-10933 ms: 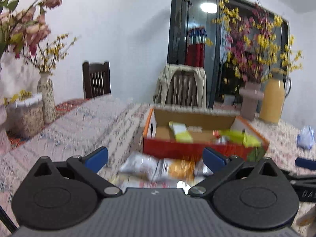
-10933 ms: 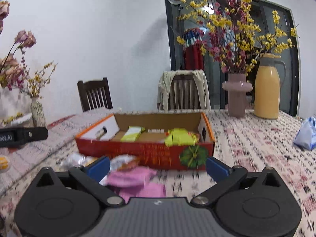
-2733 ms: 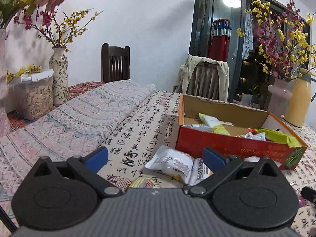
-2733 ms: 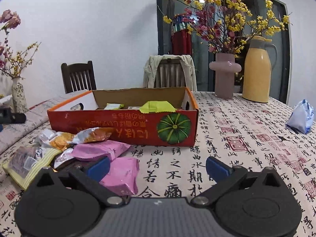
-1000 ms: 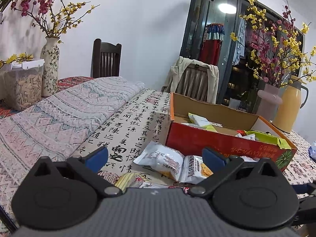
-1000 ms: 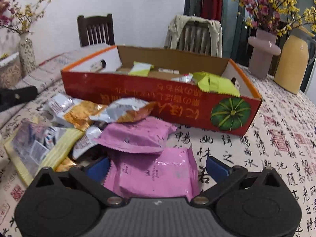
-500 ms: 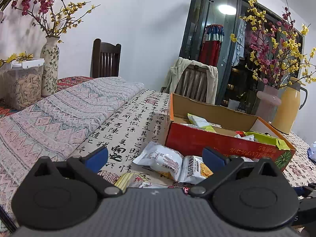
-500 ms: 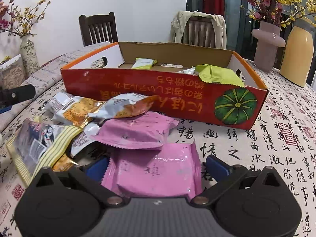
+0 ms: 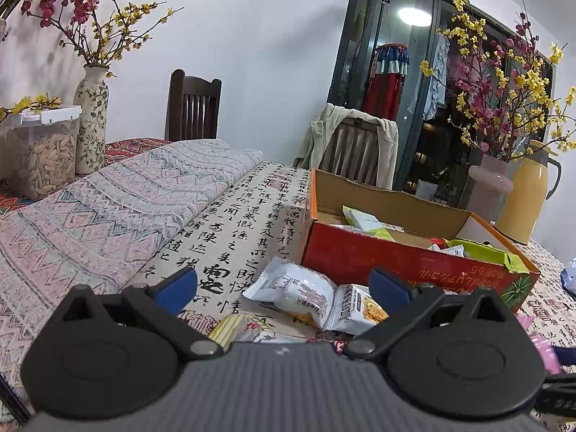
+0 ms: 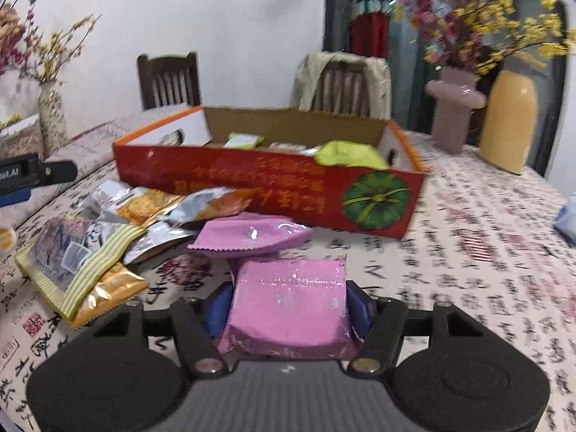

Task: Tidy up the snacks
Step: 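Hold the pink packet in the right gripper while left grasps a white packet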

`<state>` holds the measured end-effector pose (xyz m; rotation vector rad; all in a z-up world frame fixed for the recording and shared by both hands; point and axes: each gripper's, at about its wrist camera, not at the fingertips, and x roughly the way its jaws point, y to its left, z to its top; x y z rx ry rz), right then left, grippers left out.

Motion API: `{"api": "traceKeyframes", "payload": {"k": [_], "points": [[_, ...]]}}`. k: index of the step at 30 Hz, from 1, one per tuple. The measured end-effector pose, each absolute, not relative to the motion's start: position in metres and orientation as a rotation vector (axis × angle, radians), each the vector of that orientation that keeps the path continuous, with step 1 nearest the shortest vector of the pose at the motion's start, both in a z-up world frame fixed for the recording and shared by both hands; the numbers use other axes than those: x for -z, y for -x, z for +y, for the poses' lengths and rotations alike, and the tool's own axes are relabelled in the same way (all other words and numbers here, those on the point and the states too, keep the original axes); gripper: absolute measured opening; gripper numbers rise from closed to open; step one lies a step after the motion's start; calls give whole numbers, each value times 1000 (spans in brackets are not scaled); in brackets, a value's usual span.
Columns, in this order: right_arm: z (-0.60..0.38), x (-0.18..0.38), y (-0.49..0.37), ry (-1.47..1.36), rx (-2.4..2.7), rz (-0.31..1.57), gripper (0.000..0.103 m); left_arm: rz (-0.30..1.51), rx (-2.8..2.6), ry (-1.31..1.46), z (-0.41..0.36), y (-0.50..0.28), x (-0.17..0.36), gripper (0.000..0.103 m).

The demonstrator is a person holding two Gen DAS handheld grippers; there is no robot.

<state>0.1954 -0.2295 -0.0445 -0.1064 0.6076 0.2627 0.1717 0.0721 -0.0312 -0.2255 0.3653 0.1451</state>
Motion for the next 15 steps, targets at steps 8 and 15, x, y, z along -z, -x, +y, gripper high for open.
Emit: {"api": "traceKeyframes", "payload": {"k": [8, 15], "points": [[-272, 24, -184, 34, -159, 485, 65, 370, -153, 222, 72, -173, 32, 103], [-282, 26, -205, 12, -127, 473, 65, 378, -160, 215, 72, -175, 32, 103]]}}
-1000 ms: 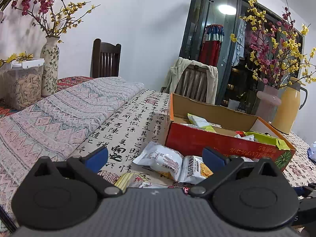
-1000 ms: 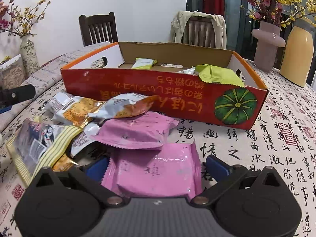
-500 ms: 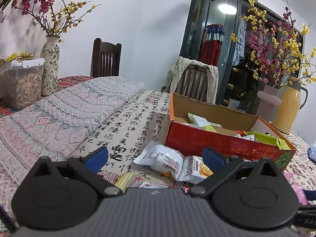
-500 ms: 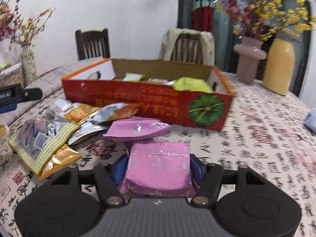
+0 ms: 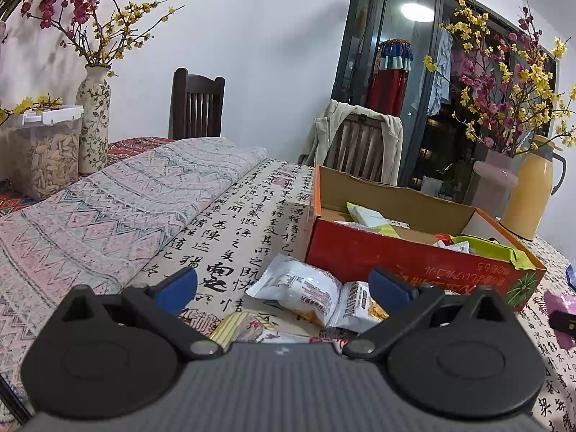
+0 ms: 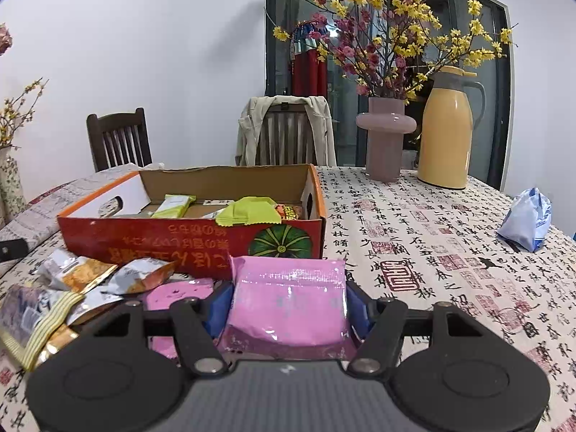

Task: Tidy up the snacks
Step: 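Hold the pink packet in the right gripper while left grasps a white packet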

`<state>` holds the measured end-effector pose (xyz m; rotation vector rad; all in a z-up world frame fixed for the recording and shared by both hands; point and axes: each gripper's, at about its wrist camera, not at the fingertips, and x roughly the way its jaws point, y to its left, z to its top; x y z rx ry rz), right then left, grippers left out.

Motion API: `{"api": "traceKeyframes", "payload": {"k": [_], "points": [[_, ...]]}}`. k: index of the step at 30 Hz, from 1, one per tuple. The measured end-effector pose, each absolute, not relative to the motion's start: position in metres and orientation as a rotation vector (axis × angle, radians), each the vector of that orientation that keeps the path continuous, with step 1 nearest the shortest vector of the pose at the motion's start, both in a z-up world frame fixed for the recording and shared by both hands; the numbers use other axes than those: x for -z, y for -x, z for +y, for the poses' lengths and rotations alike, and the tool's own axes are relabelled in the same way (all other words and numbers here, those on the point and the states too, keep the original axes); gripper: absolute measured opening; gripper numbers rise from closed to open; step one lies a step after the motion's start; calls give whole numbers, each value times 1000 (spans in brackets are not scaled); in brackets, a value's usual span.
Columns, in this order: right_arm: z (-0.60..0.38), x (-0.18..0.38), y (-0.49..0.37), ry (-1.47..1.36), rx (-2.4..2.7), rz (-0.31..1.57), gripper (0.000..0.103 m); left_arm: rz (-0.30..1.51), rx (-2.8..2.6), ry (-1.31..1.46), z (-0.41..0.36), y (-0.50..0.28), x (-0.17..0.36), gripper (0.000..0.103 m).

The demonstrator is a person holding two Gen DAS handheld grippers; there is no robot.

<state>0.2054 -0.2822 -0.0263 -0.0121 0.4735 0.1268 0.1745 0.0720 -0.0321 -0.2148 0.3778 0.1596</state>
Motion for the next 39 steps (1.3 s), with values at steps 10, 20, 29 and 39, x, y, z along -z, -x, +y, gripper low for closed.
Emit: {"api": "traceKeyframes", "payload": {"k": [10, 20, 29, 39], "points": [[-284, 44, -226, -49, -116, 523, 65, 390, -172, 204, 71, -177, 32, 103], [-294, 48, -231, -117, -137, 556, 65, 508, -189, 76, 69, -201, 15, 103], [-298, 49, -231, -146, -140, 559, 65, 686, -204, -44, 67, -258, 18, 103], [-299, 50, -233, -163, -150, 566, 65, 788, -130, -44, 63, -287, 38, 81]]}}
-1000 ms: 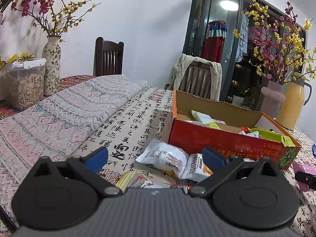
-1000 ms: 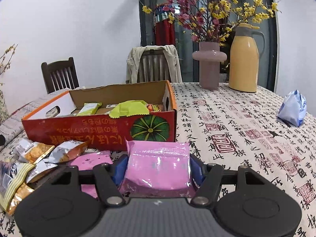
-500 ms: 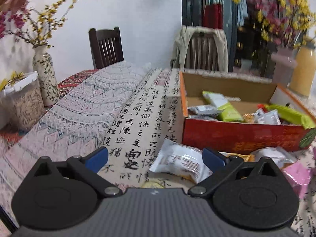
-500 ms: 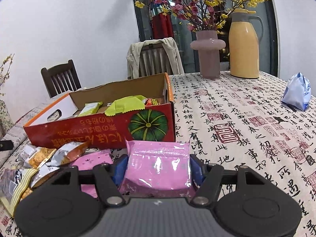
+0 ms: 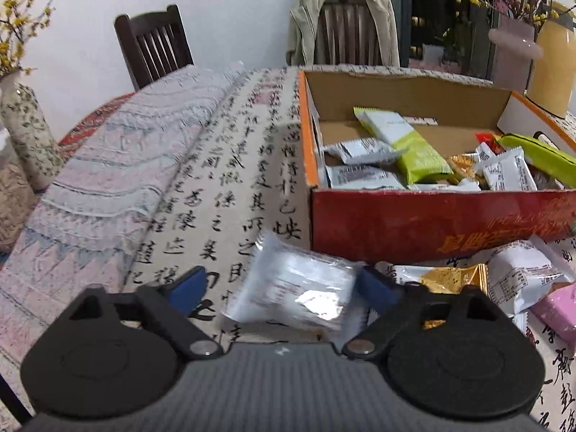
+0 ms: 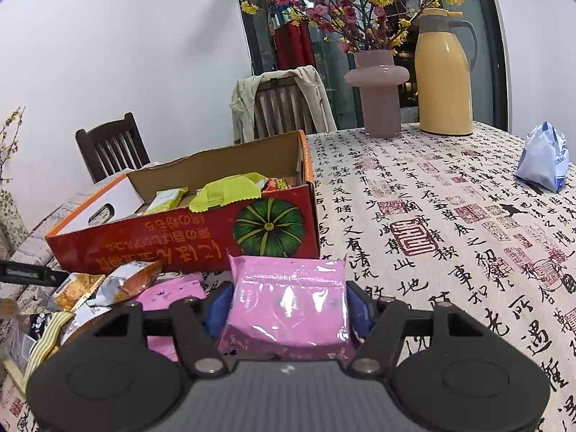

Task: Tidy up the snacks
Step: 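Hold the pink packet in the right gripper while left grasps a white packet, then carry both packets over the box and open the right gripper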

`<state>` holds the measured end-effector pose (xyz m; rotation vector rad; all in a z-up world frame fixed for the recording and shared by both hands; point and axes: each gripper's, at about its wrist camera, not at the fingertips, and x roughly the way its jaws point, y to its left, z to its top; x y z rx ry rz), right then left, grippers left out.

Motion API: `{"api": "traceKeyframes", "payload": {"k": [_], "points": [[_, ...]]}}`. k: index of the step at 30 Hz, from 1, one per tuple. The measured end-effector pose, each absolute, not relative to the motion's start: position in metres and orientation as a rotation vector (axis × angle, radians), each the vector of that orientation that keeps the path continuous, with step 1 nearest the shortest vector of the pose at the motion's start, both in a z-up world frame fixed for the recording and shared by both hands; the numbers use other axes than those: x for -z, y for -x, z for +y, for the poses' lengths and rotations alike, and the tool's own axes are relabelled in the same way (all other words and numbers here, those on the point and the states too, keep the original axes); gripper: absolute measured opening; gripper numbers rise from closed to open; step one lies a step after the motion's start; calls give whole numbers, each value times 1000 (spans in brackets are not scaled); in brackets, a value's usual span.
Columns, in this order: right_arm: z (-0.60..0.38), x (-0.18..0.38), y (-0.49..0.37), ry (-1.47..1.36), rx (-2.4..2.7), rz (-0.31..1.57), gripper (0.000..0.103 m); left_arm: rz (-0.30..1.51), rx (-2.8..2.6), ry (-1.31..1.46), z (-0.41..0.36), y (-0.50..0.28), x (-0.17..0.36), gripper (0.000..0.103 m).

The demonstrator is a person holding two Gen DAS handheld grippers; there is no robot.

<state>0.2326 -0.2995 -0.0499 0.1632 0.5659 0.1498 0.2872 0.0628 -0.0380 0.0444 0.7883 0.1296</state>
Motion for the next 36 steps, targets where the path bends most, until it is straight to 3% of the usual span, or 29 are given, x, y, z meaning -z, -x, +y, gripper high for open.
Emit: {"api": "traceKeyframes", "payload": {"k": [1, 6, 11, 13, 36], "points": [[-299, 50, -232, -164, -151, 566, 65, 799, -120, -37, 63, -288, 39, 79], [-299, 50, -233, -169, -157, 569, 65, 793, -72, -32, 60, -282, 41, 44], [-300, 50, -233, -172, -160, 570, 65, 764, -69, -25, 59, -275, 38, 36], [-300, 50, -233, -171, -159, 570, 65, 749, -68, -26, 59, -271, 35, 28], [-282, 30, -210, -77, -179, 445, 65, 455, -23, 22, 36, -215, -29, 27]]}}
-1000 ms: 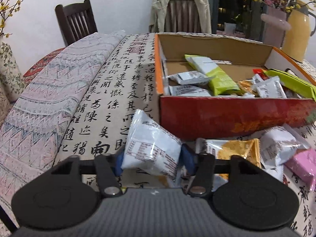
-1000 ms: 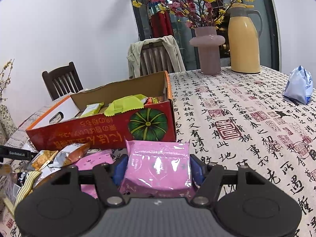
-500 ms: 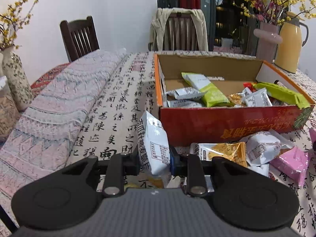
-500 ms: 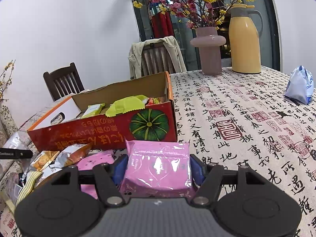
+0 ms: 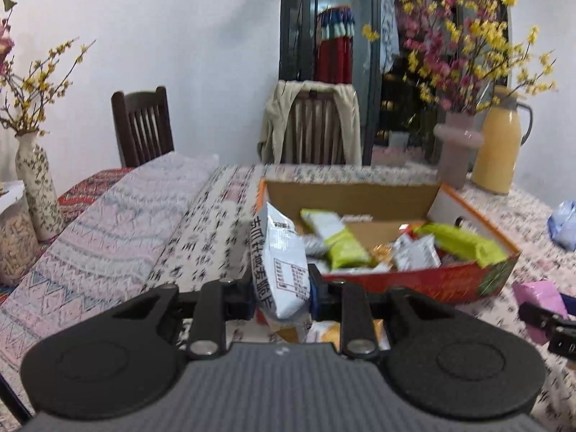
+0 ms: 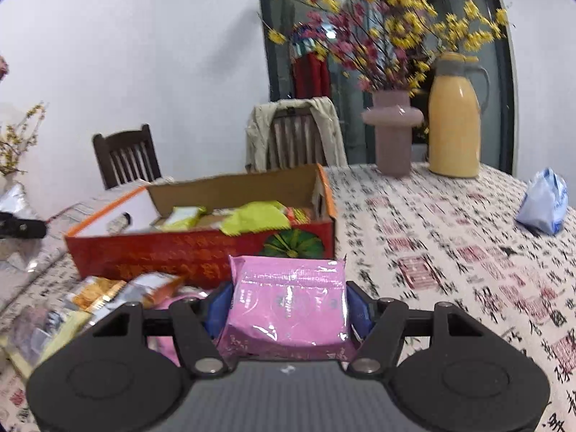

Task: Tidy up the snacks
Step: 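Carry both packets over the box and open the right gripper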

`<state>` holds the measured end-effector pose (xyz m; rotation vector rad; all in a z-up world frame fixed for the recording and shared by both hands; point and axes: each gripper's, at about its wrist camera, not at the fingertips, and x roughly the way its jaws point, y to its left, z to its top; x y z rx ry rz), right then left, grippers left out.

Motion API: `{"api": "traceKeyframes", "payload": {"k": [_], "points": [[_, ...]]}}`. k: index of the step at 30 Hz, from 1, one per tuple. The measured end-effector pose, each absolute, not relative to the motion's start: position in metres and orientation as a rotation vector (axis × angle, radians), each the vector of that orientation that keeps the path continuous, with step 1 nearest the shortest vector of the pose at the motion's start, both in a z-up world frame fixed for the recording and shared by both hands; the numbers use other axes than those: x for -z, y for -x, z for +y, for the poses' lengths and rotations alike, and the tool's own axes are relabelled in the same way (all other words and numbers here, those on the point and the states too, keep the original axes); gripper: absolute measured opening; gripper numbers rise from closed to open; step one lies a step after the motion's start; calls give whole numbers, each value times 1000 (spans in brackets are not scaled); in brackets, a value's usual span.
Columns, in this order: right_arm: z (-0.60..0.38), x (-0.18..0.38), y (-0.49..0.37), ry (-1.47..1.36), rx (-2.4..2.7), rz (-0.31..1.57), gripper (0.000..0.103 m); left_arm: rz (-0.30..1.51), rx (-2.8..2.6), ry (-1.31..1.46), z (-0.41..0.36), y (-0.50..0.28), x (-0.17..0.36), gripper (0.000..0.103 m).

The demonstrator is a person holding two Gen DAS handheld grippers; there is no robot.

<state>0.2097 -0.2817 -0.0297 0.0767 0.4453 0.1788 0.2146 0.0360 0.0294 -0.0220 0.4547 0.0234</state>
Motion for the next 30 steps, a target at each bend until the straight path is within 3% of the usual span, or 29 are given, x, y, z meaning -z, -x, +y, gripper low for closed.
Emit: {"api": "traceKeyframes", "payload": {"k": [15, 30], "points": [[-237, -29, -250, 28, -252, 296, 65, 350, -20, 65, 11, -242, -58, 27], [-215, -16, -325, 2, -235, 335, 65, 352, -79, 67, 7, -306, -43, 27]]}}
